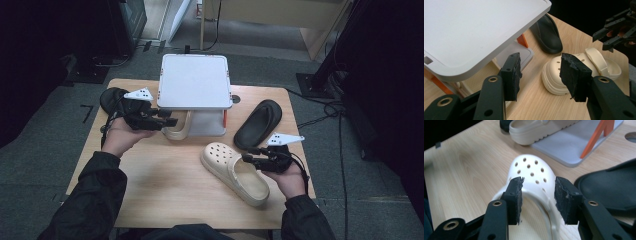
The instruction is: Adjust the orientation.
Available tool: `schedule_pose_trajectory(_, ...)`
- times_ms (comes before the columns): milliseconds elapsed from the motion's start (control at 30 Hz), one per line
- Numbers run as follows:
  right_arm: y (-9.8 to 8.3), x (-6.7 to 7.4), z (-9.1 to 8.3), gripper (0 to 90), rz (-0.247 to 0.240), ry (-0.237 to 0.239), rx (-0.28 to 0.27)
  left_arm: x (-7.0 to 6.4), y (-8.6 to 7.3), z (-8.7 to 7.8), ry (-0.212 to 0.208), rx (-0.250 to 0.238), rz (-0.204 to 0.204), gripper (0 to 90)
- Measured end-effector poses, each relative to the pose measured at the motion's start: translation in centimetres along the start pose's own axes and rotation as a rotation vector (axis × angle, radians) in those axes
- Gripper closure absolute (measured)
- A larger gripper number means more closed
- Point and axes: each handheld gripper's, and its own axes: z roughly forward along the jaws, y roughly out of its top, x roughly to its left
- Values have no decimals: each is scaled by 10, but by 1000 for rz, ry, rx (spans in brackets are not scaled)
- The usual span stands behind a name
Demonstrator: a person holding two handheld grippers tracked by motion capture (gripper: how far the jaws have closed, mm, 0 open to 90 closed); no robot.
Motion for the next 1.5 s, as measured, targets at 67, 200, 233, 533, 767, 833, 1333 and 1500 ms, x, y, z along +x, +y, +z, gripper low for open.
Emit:
schedule_pose_trajectory(67, -2, 0, 0, 573, 2, 0, 6, 1, 1, 1, -4, 0, 4, 510)
schedule_pose_trajectory(200, -14, -2, 15, 548, -21, -27, 91, 2, 3, 4, -13, -1, 10, 510)
schedule_pose_trajectory(233, -16, -3, 18, 549, -17, -31, 101, 2, 3, 4, -14, -2, 11, 510)
schedule_pose_trajectory(533, -21, -6, 35, 647, -11, -69, 148, 1, 5, 8, -24, 2, 19, 511)
schedule_pose_trajectory(767, -15, 8, 44, 698, 58, -112, 134, 0, 4, 9, -26, 5, 26, 511)
schedule_pose_trajectory(833, -14, 13, 46, 701, 56, -122, 135, -1, 4, 9, -27, 5, 25, 511)
schedule_pose_trajectory(1333, -11, 23, 53, 549, 127, -45, 88, -2, -6, 19, -30, 45, 26, 511)
schedule_pose_trajectory(1500, -12, 23, 28, 593, 55, -39, 74, -1, -5, 17, -29, 28, 16, 511)
